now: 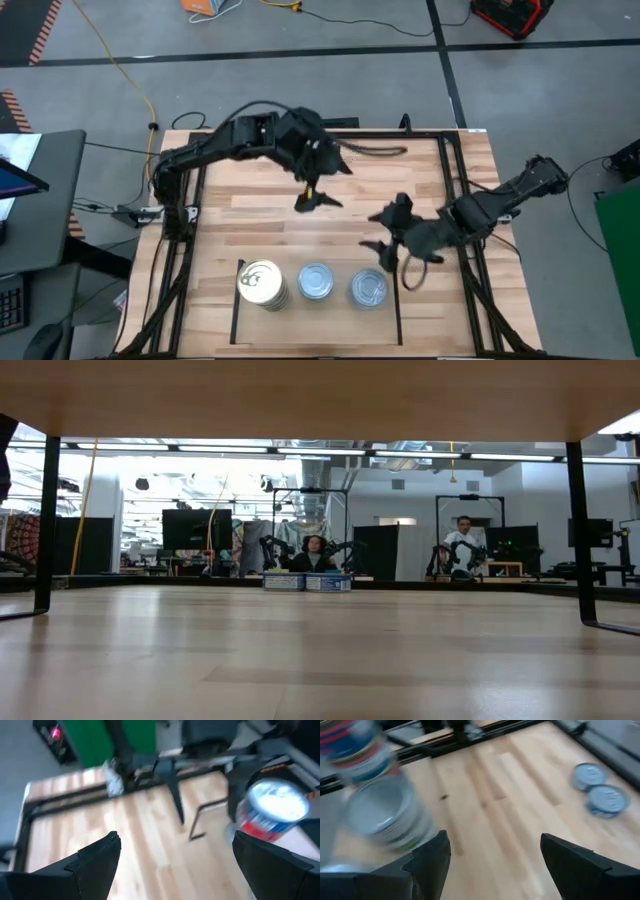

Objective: Stack canned seafood by type on shelf
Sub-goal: Put the left blue tuna can on the top of the left stacked tuna cans on the shelf

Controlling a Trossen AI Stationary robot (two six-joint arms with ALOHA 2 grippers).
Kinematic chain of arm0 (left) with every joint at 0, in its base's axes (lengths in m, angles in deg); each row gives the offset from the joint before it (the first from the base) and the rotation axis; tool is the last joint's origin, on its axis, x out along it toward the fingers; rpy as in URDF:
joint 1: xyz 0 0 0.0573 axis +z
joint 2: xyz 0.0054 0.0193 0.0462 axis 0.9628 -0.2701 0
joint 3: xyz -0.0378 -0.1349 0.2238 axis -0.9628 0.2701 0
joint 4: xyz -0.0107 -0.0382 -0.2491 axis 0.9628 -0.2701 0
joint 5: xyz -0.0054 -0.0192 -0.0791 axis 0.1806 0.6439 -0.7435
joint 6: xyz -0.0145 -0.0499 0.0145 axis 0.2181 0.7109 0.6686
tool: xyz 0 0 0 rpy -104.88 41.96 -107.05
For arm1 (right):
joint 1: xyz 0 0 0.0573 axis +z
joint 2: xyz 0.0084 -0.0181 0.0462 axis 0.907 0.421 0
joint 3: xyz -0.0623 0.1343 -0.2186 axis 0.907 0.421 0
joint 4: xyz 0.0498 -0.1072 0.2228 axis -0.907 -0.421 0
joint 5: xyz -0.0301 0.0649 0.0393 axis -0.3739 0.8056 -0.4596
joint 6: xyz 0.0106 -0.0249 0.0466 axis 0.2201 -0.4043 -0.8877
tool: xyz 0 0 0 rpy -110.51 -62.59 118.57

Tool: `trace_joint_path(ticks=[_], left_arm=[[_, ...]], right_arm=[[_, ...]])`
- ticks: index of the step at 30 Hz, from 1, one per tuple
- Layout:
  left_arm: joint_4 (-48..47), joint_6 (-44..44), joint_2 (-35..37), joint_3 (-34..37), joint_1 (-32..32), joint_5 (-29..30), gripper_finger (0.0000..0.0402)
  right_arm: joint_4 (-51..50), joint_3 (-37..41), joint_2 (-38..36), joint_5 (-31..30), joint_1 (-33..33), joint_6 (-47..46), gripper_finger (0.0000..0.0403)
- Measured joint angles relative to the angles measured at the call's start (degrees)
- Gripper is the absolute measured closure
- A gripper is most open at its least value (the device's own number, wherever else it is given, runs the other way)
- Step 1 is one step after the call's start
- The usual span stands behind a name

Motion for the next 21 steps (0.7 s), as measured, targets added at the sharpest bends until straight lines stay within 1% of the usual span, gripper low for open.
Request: trace_joint_path(ticks=[2,5,8,11,15,21], left_arm=[[-1.5,-0.9,-0.1,0.4,2.1,0.0,0.0036],[-1.2,-1.7,0.1,2.7,5.2,-0.1,0.0039],[0.1,-2.0,0.8,6.8,8.2,-1.4,0.0047],[3.9,-2.1,2.1,12.6,10.7,-2.6,0.0055],[11.8,-2.4,4.5,21.5,13.3,-2.5,0.0064],[26.8,-2.3,11.0,35.6,15.7,-1.7,0.0066]], right_arm=[[0.4,0.0,0.0,0.0,-3.3,1.4,0.0072],[1.8,1.2,0.3,-0.1,-9.1,2.9,0.0072],[3.1,4.8,0.6,0.0,-15.2,3.5,0.0072],[6.4,8.9,0.8,0.4,-20.5,4.0,0.0072],[13.0,13.2,0.8,2.1,-23.9,5.7,0.0072],[21.5,19.1,0.8,2.4,-24.9,9.1,0.0072]])
